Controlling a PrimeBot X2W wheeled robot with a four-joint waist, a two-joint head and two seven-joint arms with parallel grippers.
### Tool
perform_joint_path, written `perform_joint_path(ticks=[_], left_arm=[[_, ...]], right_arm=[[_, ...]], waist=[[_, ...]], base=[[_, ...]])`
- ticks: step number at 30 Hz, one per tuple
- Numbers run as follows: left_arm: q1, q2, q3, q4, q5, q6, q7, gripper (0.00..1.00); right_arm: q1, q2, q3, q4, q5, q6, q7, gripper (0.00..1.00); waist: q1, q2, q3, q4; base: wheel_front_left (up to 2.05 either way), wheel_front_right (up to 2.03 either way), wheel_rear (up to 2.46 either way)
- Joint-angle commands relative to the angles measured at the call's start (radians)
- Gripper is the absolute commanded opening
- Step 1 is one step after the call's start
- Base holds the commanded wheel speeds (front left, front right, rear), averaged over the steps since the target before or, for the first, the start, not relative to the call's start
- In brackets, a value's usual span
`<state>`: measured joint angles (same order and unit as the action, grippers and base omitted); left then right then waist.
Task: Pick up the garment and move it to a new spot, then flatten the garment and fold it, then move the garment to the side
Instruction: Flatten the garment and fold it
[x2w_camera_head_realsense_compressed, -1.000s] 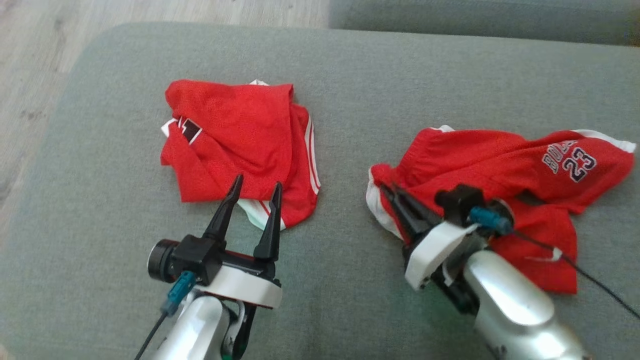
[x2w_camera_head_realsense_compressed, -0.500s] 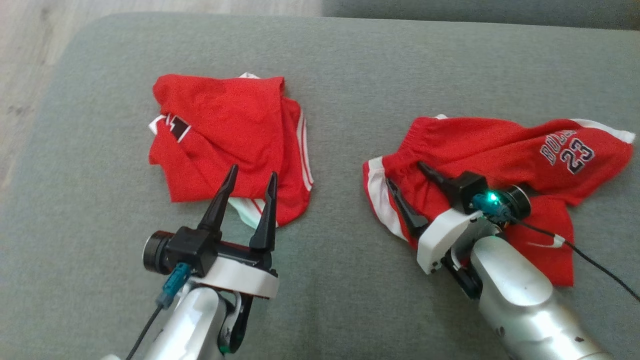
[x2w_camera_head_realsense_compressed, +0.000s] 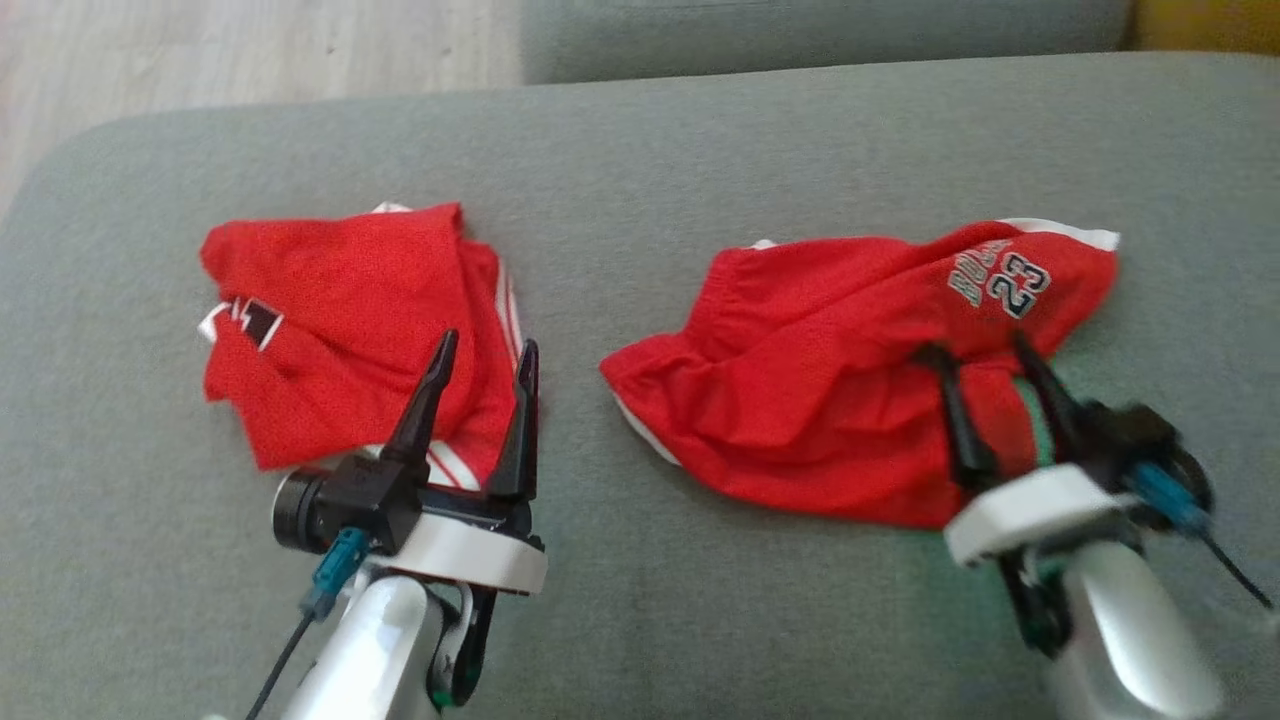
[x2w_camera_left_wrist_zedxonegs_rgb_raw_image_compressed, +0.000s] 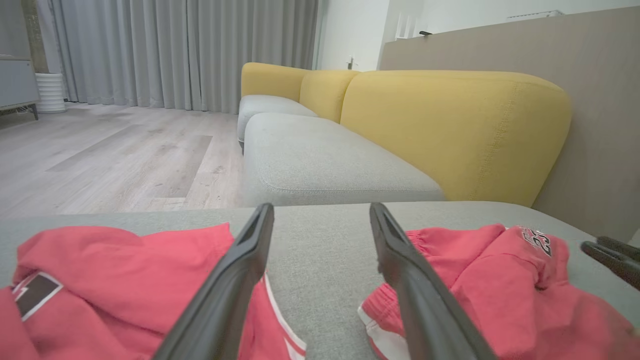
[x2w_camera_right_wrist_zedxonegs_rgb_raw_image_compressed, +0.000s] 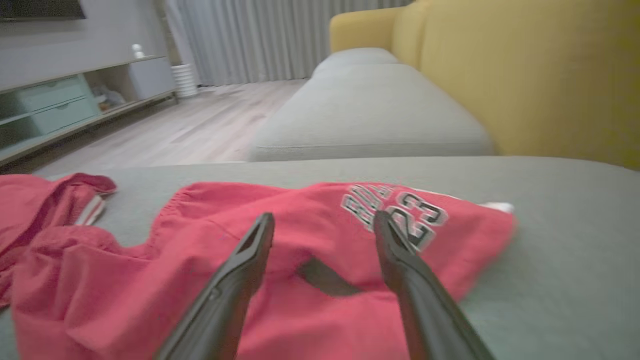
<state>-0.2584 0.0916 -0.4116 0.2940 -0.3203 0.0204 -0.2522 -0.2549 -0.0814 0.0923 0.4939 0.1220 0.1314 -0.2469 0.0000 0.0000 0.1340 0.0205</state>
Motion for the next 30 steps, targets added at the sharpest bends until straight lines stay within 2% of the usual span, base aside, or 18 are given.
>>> perform_joint_path(ticks=[1,5,8,17,30], left_arm=[[-0.018,0.014,0.038,-0.035,-0.007,0.006,-0.01,1.0],[-0.011,0.011,0.037,-0.038,-0.008,0.005,-0.01,1.0],[-0.01,0.01,0.035,-0.038,-0.006,0.004,-0.01,1.0],[-0.021,0.011,0.031,-0.037,-0.003,-0.003,-0.01,1.0],[-0.038,0.012,0.019,-0.025,0.0,-0.006,-0.01,1.0]], right_arm=[[0.018,0.015,-0.018,-0.057,-0.013,-0.001,-0.01,1.0],[0.123,0.027,-0.148,-0.135,-0.036,-0.001,0.006,1.0],[0.179,0.03,-0.189,-0.162,-0.033,-0.001,0.027,1.0],[0.155,0.031,-0.177,-0.162,0.038,-0.001,0.064,1.0],[0.018,0.031,-0.102,0.016,0.088,-0.001,0.198,1.0]], waist=[[0.0,0.0,-0.013,-0.02],[0.0,0.0,-0.018,-0.036],[0.0,0.0,-0.015,-0.04],[0.0,0.0,0.006,-0.033],[0.0,0.0,0.032,0.018]], base=[[0.0,0.0,0.0],[0.0,0.0,0.0],[0.0,0.0,0.0],[0.0,0.0,0.0],[0.0,0.0,0.0]])
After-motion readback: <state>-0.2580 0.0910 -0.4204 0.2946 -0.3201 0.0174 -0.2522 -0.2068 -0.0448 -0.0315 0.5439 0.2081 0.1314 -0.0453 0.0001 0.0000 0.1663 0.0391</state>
